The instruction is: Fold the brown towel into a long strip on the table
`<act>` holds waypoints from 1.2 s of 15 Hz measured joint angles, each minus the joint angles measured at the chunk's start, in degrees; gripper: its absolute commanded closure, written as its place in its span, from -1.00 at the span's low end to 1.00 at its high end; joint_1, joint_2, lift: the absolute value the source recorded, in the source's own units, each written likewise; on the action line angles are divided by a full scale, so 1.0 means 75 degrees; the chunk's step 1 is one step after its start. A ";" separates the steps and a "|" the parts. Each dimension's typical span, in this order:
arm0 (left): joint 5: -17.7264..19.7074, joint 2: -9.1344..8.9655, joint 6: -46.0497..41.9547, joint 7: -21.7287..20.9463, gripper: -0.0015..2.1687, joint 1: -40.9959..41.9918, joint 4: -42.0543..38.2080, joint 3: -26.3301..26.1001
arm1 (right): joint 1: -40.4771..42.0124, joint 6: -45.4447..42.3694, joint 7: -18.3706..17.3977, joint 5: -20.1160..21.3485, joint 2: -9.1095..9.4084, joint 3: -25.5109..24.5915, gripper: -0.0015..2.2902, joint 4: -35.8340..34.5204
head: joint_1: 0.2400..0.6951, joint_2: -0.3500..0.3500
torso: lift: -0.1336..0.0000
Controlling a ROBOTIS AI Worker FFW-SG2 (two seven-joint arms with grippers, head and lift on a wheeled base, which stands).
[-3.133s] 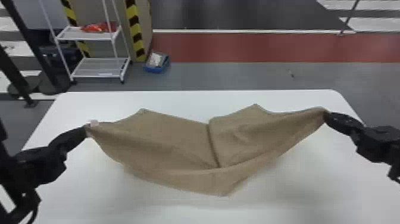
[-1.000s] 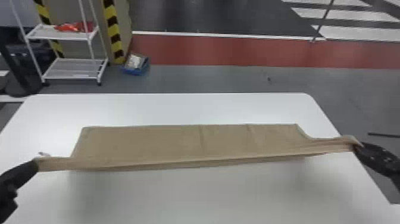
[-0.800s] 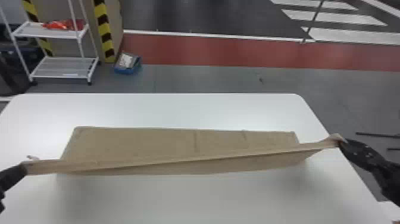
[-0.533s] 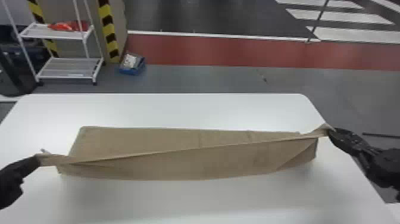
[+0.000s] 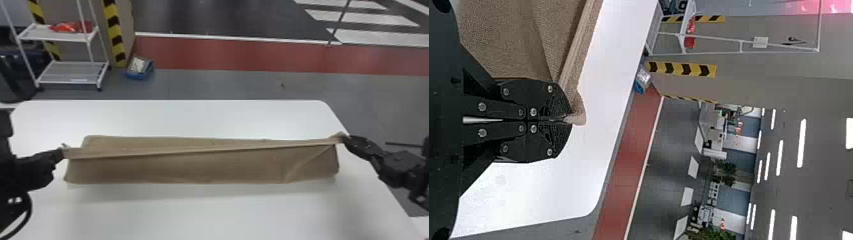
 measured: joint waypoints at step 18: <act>-0.0888 0.0113 -0.1583 0.0362 -0.99 -0.1668 0.2824 -0.0984 | -0.1441 -0.1070 -0.1405 0.0777 -0.0124 0.1549 -1.00 0.2256 | 1.00 -0.22 | -0.72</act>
